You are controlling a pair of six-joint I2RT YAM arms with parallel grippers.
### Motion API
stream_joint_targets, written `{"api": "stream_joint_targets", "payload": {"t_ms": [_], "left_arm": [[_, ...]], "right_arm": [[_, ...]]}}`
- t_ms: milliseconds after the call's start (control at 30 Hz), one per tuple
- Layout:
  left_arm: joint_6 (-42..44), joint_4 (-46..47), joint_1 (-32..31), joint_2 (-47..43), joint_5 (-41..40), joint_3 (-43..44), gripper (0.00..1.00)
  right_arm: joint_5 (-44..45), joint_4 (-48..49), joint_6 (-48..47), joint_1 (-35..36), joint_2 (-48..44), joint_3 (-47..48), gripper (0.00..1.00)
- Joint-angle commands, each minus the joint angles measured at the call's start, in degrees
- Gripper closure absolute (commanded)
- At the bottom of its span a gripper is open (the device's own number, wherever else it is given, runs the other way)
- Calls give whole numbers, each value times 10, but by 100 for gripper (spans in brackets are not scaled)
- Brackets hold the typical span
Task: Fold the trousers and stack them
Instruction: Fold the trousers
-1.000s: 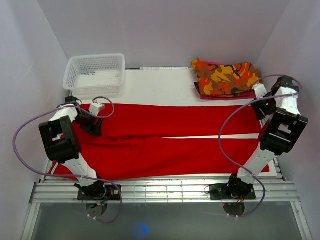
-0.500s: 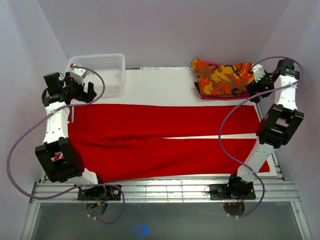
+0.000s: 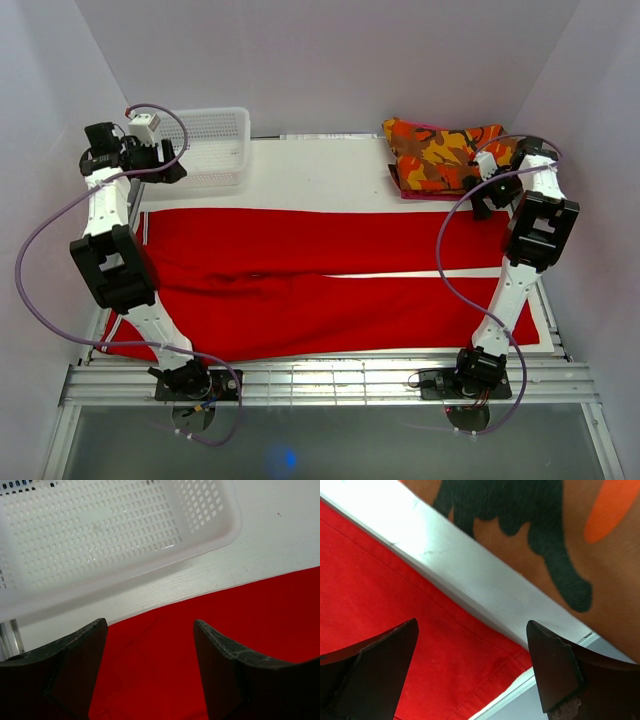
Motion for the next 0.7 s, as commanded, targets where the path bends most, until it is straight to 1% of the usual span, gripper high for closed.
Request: {"api": "stream_joint_targets", "payload": {"t_ms": [0, 167, 300, 367, 467, 500, 533, 600, 633, 667], "left_arm": [[-13, -39, 2, -9, 6, 34, 21], [-16, -77, 2, 21, -4, 69, 22], [-20, -81, 4, 29, -17, 80, 23], [-19, -96, 15, 45, -14, 95, 24], [-16, -125, 31, 78, 2, 138, 28], [-18, -136, 35, 87, 1, 151, 29], [-16, -143, 39, 96, 1, 178, 30], [13, -160, 46, 128, -18, 208, 33], [29, -178, 47, 140, -28, 242, 34], [69, -189, 51, 152, -35, 259, 35]], "right_arm": [[-19, 17, -19, -9, -11, -10, 7], [-39, 38, -19, -18, 17, -1, 8], [-49, 39, -28, -19, 25, -10, 8], [-53, 26, -39, -20, 34, -18, 10], [-62, -25, -66, -20, 54, -8, 24], [-63, -39, -72, -20, 59, -1, 31], [-61, -51, -78, -19, 65, 1, 35], [-57, -78, -95, -20, 63, 1, 44], [-52, -83, -102, -20, 55, -12, 47], [-50, -85, -117, -20, 47, -21, 51]]}}
